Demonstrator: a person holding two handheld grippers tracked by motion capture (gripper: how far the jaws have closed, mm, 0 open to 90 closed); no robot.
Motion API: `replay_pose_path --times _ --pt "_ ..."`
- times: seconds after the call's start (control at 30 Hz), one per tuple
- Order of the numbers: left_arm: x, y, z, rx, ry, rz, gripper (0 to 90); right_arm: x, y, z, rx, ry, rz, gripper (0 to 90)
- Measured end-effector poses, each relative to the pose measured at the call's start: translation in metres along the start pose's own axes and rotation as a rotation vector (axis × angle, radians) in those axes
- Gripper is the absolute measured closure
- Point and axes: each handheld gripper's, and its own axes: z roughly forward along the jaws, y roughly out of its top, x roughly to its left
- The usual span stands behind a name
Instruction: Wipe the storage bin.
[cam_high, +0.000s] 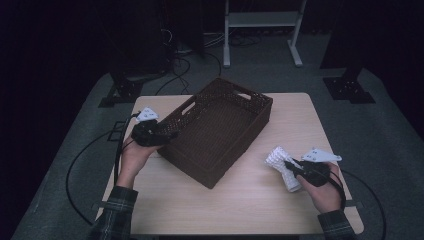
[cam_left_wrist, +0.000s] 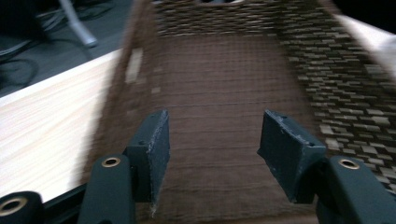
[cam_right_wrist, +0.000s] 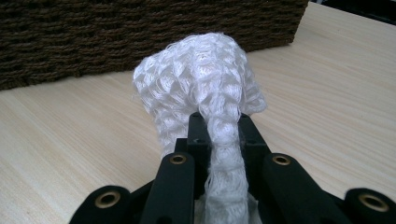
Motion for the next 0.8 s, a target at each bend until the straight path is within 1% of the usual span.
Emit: replay_pose_path --times 0.07,0.13,0.17,0.27,0.3,0.33,0.4,0.53,0.6,0.7,0.77,0.8 --pt "-0.01 0.001 0.001 0.003 -0.024 0.012 42.4 0.0 0.0 0.0 0.003 0.001 0.001 79.0" --pt "-0.021 0.001 0.002 -0.003 -0.065 0.011 42.8 0.0 0.0 0.0 0.004 0.001 0.002 79.0" --pt "-0.026 0.001 0.003 0.0 -0.083 0.019 43.1 0.001 0.0 0.0 0.003 0.001 0.003 79.0" --pt "-0.04 0.002 0.006 0.006 -0.11 0.041 43.1 0.001 0.0 0.001 0.002 0.001 -0.003 79.0" --pt "-0.045 0.002 0.007 0.004 -0.126 0.043 43.1 0.001 0.0 0.001 0.003 0.002 -0.003 79.0" --pt "-0.051 0.002 0.009 0.005 -0.153 0.045 43.1 0.001 0.0 0.001 0.004 0.002 -0.003 79.0" --pt "-0.058 0.002 0.013 0.005 -0.18 0.05 43.1 0.001 0.0 0.001 0.005 0.003 -0.004 79.0" --pt "-0.077 0.003 0.02 0.017 -0.224 0.067 43.5 0.002 0.0 0.001 0.003 0.004 -0.005 79.0" --pt "-0.084 0.002 0.025 0.026 -0.237 0.077 43.5 0.001 0.0 0.001 0.003 0.005 -0.005 79.0" --pt "-0.096 -0.001 0.034 0.052 -0.266 0.093 43.5 0.001 -0.001 0.001 0.004 0.005 -0.005 79.0" --pt "-0.102 -0.003 0.04 0.07 -0.28 0.099 43.8 0.001 -0.001 0.001 0.004 0.005 -0.006 79.0" --pt "-0.104 -0.004 0.043 0.08 -0.284 0.108 44.0 0.001 -0.001 0.001 0.006 0.005 -0.007 79.0"
